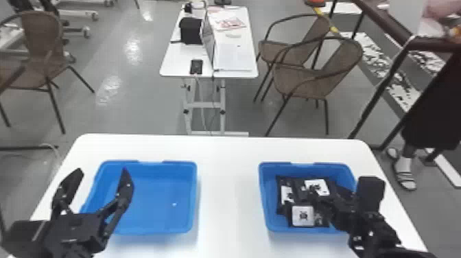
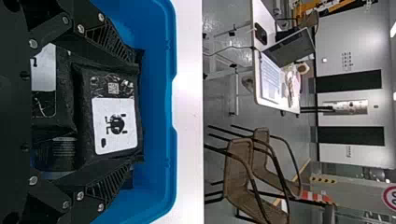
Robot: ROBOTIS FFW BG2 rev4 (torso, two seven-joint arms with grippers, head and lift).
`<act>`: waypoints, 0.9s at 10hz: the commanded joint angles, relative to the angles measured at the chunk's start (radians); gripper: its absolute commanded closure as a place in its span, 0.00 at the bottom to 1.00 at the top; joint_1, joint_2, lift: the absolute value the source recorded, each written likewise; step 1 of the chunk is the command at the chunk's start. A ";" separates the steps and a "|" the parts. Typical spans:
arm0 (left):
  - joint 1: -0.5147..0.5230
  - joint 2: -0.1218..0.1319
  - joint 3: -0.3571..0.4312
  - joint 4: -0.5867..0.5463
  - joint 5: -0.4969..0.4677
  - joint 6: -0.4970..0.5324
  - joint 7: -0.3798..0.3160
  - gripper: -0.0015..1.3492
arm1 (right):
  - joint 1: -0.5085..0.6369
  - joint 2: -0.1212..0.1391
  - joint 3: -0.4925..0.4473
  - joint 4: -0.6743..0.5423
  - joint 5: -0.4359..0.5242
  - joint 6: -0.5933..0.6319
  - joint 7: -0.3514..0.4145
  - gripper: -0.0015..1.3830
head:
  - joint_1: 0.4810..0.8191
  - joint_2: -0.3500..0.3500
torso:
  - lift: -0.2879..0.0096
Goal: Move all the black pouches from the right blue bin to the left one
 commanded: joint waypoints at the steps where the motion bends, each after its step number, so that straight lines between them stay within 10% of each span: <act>1: 0.000 -0.001 0.000 0.002 -0.001 0.000 -0.001 0.21 | -0.052 -0.009 -0.009 0.093 0.011 -0.008 0.012 0.21 | 0.63 0.39 | 1.00; 9: 0.000 -0.018 0.011 0.005 -0.010 0.001 -0.016 0.21 | -0.264 -0.024 0.002 0.447 0.100 -0.009 0.124 0.26 | 0.63 0.39 | 1.00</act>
